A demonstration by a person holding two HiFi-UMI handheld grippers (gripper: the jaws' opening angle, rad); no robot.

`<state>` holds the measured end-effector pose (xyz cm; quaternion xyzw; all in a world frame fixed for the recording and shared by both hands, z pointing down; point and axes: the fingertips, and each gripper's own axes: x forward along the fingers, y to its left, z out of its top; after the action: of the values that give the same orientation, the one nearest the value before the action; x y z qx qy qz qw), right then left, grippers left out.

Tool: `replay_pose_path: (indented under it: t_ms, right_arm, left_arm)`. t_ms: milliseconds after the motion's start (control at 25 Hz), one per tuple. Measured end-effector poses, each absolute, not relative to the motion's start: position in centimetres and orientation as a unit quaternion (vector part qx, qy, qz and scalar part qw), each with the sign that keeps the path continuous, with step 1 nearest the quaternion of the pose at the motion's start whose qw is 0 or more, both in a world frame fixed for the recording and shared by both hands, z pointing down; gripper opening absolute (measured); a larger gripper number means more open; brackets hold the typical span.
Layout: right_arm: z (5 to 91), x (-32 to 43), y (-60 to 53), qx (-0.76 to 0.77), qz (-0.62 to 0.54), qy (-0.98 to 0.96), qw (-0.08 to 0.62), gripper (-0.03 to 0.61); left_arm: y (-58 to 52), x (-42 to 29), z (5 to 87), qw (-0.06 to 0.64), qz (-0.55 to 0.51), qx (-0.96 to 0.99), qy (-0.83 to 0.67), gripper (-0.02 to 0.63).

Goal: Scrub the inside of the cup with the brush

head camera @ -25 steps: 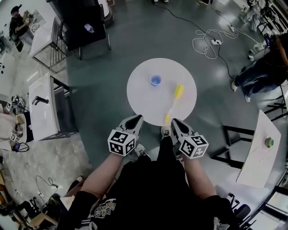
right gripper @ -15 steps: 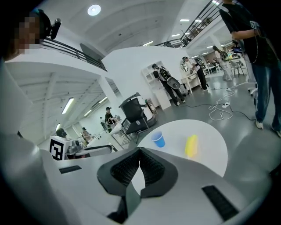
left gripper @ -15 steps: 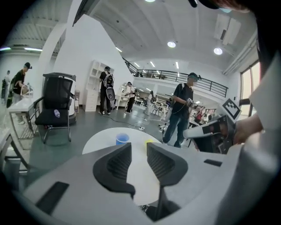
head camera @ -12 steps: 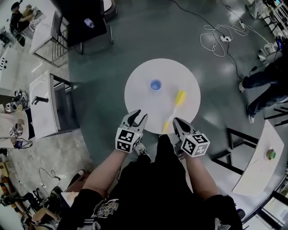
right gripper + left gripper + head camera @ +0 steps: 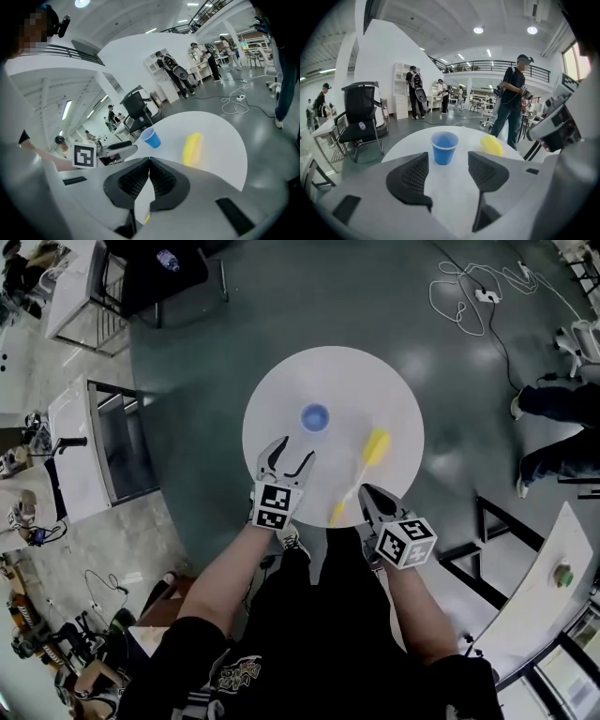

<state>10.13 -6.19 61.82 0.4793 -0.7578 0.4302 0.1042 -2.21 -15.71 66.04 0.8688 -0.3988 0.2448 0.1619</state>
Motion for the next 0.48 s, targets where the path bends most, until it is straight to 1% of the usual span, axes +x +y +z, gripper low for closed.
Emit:
replay_pose_path:
  t_ms: [280,480]
  right_arm:
    - [64.7,11.5,-6.4,0.467,0.454,-0.749,0.12,0.021]
    - [65.8,12.0,-6.7,0.46,0.465,-0.746,0.126,0.023]
  left_arm:
    - [-18.6,0.2,69.9,0.144,0.266,0.871,-0.388,0.278]
    - [-20.2,0.8,71.0,0.14,0.271,0.87,-0.388,0.287]
